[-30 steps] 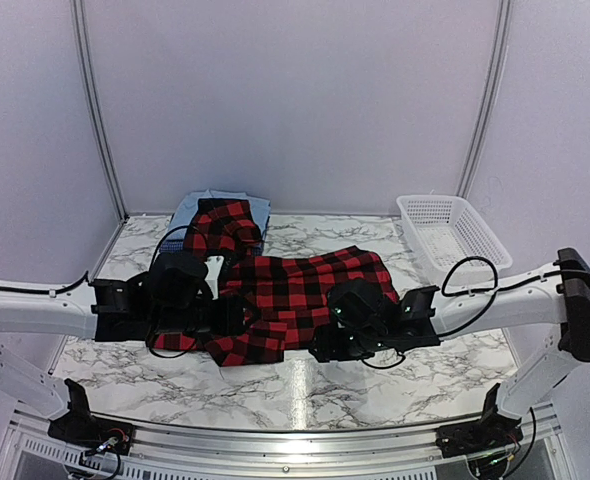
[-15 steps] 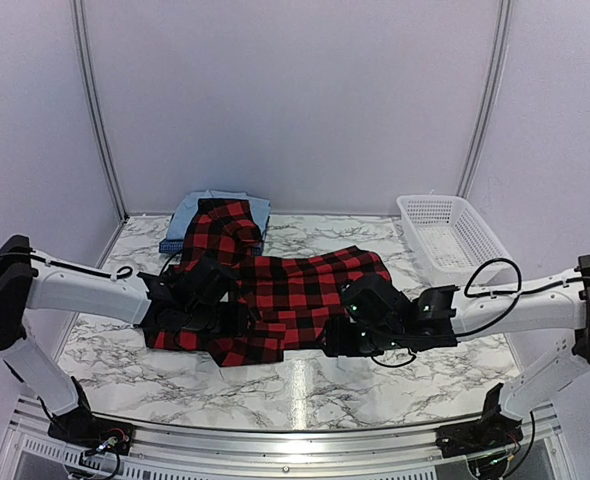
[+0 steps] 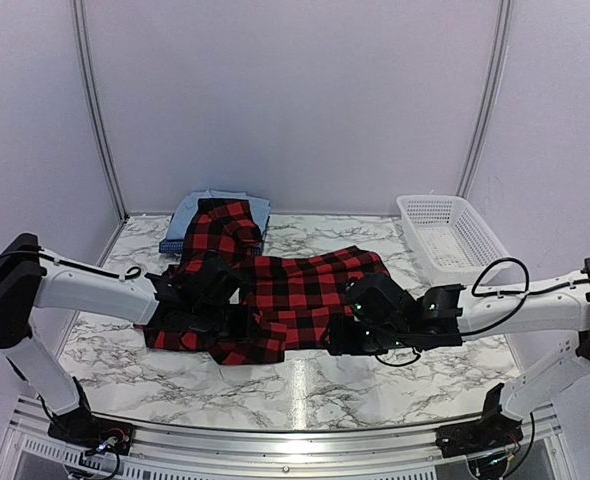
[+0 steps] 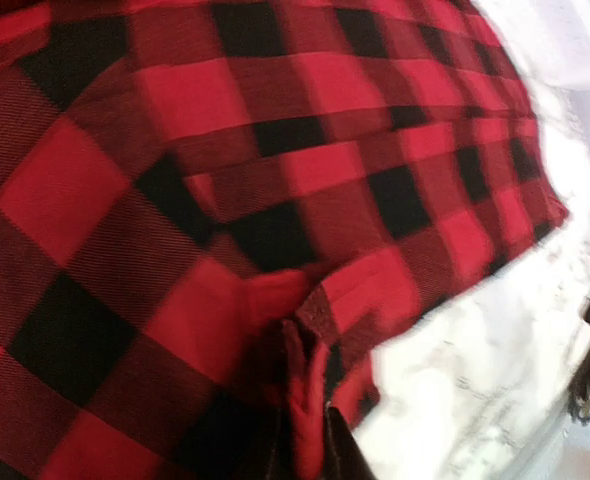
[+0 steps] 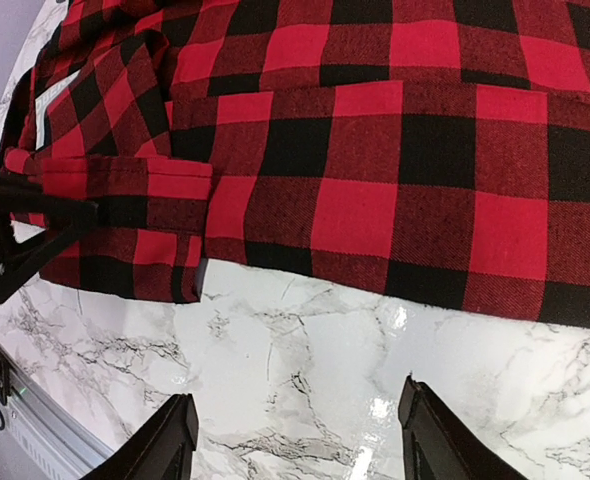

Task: Fold and stack the long sleeve shirts
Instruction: Adjust the sleeve of the 1/3-folded shirt.

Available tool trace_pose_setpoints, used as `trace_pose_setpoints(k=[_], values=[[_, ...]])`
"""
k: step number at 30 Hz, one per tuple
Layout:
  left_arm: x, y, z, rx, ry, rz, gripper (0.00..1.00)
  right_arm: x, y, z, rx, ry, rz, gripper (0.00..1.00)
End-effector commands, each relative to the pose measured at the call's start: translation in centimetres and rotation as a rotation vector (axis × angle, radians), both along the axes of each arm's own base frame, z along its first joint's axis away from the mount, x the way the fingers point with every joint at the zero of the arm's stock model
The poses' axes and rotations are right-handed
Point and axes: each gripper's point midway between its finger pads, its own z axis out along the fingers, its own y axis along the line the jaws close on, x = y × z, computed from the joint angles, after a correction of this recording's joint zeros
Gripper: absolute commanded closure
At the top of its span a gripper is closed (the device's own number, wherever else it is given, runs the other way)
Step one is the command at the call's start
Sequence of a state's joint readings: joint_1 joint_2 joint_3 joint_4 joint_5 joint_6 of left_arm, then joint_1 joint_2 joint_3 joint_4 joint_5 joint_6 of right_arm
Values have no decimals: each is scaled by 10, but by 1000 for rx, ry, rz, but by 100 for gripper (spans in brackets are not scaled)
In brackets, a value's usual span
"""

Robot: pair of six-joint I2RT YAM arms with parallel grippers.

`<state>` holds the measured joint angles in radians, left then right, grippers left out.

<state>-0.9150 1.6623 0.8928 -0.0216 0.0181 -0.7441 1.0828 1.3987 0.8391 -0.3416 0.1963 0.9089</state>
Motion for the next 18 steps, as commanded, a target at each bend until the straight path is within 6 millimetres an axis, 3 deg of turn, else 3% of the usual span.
trace_pose_setpoints(k=[1,6,10,13,16,18], values=[[-35,-33,45,-107,-102,-156,90,0,-5,4,-6,-17,-16,35],[-89,-42,26,-76,-103,-303,89,-1,-4,4,-1,-13,-14,35],[-123,-46,0,-23,-68,-411,68,-3,-2,1,2,1,-3,35],[-131,-48,-9,0,-62,-436,57,-7,-3,-3,-6,12,0,35],[-130,-50,-4,-7,-81,-439,56,-13,-1,-7,-11,21,8,35],[-127,-51,5,-18,-103,-434,49,-19,3,-10,-18,27,23,35]])
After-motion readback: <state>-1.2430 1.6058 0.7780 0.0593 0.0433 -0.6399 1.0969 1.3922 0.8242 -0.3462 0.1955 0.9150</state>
